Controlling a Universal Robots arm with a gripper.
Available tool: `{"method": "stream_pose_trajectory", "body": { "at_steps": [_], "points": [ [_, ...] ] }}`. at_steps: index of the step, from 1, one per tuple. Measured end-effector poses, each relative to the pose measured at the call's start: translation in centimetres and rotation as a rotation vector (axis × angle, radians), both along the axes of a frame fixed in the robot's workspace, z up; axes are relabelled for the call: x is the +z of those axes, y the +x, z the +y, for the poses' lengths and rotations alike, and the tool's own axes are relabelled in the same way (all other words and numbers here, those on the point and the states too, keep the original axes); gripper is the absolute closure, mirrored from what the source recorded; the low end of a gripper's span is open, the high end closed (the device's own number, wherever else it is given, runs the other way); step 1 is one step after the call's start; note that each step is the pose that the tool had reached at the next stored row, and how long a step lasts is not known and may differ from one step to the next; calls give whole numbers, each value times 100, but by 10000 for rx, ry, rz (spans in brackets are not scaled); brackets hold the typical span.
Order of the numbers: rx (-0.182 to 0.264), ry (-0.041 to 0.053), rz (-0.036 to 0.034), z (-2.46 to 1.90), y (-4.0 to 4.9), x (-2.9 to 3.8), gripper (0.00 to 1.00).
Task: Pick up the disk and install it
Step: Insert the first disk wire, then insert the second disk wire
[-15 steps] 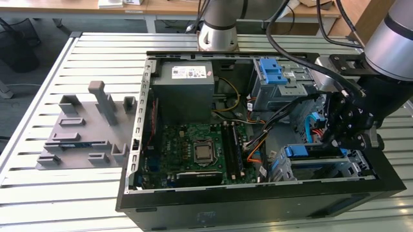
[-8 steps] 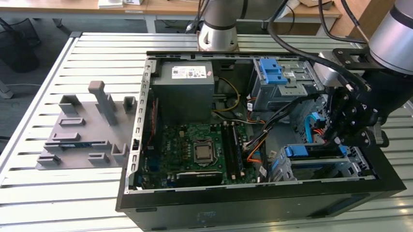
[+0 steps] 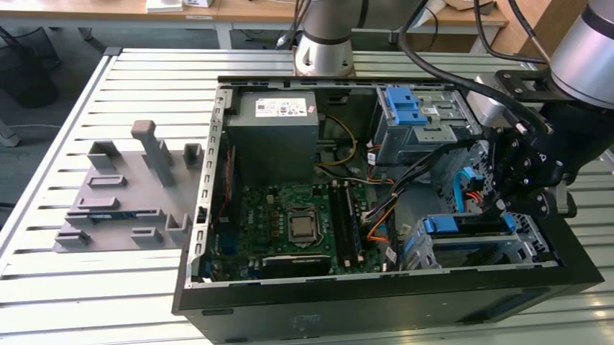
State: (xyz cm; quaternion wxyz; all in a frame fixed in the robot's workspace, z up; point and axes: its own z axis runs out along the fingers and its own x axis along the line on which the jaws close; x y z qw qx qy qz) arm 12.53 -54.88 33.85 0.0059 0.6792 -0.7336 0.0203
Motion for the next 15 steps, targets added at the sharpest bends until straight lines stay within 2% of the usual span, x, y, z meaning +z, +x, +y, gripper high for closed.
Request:
{"method": "stream_pose_trajectory", "body": {
  "at_steps": [15],
  "points": [
    [0, 0, 5, 0, 0, 0, 89]
  ]
}}
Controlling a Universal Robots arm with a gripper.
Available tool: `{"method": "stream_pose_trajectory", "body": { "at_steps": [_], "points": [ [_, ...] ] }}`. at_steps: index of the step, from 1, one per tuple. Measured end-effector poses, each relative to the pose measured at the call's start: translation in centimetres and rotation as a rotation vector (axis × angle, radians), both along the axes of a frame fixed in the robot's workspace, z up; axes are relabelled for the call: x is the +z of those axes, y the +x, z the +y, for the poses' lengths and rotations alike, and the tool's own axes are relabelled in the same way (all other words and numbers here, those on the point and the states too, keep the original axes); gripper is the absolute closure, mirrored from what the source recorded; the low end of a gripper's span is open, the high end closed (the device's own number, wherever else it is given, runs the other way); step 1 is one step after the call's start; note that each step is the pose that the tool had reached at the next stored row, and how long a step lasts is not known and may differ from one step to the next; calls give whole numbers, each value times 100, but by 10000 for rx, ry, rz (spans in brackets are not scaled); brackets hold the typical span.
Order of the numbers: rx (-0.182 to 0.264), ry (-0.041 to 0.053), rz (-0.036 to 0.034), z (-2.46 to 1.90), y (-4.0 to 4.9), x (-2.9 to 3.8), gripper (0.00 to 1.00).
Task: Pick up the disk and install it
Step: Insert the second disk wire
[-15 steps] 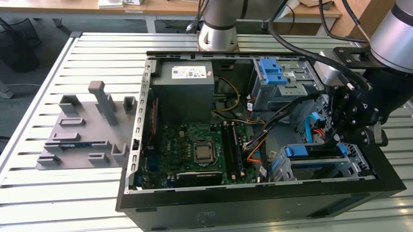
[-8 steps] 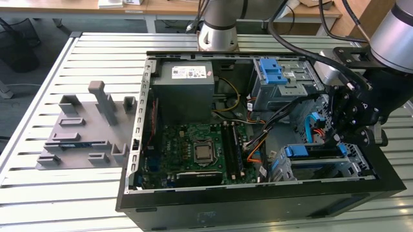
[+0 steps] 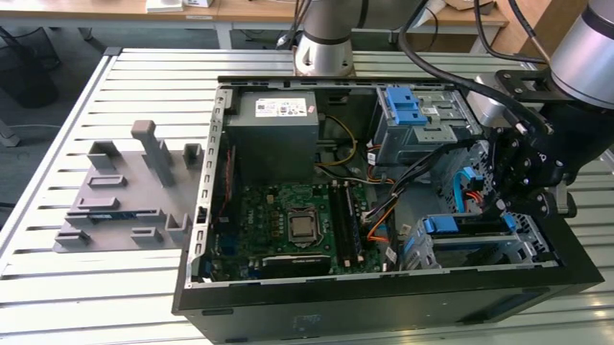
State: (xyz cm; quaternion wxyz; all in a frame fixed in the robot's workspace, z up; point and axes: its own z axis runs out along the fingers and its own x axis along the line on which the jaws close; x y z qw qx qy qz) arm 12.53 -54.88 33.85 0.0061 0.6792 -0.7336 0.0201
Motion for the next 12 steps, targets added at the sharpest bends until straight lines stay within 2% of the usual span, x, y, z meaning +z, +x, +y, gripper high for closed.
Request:
{"method": "stream_pose_trajectory", "body": {
  "at_steps": [3, 8, 12],
  "points": [
    [0, -2, 0, 1, 0, 28, 89],
    [0, -1, 0, 1, 0, 110, 89],
    [0, 2, 0, 1, -3, 122, 89]
  ]
}}
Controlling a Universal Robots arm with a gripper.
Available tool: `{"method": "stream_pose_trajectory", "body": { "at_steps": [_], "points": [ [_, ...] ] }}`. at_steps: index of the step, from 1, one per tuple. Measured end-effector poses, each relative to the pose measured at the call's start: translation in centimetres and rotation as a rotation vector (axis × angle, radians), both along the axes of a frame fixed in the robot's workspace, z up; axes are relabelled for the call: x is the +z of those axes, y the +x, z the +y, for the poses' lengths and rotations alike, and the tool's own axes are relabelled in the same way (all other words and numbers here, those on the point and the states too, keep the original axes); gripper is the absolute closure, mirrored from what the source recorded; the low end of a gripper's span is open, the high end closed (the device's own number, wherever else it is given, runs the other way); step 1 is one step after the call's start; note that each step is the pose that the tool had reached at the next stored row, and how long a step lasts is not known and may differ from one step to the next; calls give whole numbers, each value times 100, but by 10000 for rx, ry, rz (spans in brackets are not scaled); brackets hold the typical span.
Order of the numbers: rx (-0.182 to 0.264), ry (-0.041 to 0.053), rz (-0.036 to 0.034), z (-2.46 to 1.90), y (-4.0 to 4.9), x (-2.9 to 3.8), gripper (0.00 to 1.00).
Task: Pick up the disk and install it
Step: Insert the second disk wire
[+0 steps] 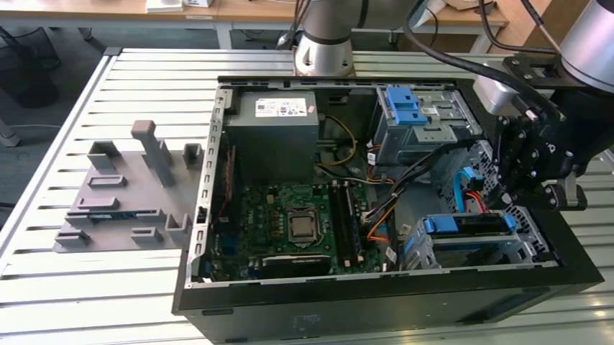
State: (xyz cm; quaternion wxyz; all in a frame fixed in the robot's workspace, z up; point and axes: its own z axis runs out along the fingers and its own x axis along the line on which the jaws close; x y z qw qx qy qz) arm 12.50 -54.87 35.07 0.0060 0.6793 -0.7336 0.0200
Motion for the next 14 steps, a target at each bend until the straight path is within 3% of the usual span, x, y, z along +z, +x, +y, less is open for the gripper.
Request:
{"method": "stream_pose_trajectory", "body": {
  "at_steps": [6, 14],
  "points": [
    [1, -3, -16, 0, -20, 19, 89],
    [0, -2, -17, 3, -21, 173, 89]
  ]
}}
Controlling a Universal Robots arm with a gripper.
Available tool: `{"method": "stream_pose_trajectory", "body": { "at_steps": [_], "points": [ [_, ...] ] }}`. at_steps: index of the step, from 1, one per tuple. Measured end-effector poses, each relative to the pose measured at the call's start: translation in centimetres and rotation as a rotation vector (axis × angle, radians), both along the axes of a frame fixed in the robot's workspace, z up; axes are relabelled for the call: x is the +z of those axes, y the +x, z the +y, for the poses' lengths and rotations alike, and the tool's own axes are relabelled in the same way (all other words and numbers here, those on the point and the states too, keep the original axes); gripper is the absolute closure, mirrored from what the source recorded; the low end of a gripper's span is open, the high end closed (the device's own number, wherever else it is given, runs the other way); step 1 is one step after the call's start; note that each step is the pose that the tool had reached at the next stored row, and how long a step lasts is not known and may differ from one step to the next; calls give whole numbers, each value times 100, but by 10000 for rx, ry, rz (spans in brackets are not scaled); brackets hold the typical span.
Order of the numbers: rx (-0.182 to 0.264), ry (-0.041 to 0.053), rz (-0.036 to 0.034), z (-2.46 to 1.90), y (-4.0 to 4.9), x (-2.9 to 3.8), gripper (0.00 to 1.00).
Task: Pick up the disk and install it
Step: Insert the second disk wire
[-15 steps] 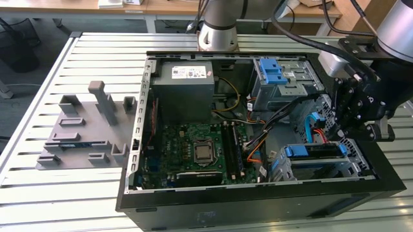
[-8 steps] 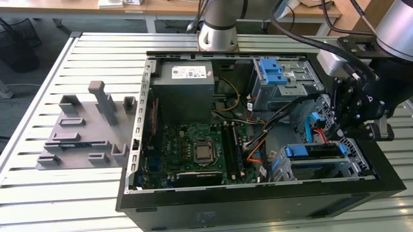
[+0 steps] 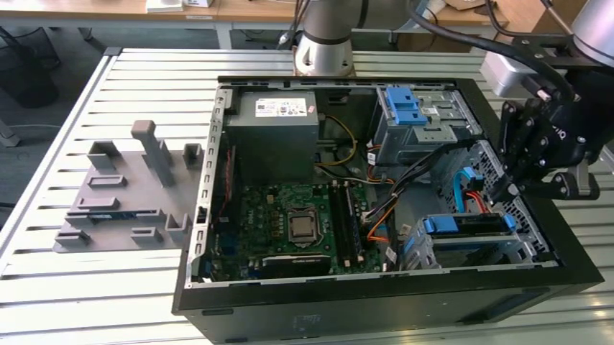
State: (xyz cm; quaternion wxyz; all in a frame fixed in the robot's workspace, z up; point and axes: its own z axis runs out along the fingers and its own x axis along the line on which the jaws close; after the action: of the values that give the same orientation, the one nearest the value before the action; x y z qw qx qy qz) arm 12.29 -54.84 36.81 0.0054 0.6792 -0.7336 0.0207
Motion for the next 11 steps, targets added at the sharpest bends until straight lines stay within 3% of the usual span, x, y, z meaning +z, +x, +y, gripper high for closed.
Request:
{"method": "stream_pose_trajectory", "body": {
  "at_steps": [5, 11],
  "points": [
    [-1, 3, 1, 3, -15, 30, 89],
    [0, 1, 0, 3, -96, 31, 89]
  ]
}}
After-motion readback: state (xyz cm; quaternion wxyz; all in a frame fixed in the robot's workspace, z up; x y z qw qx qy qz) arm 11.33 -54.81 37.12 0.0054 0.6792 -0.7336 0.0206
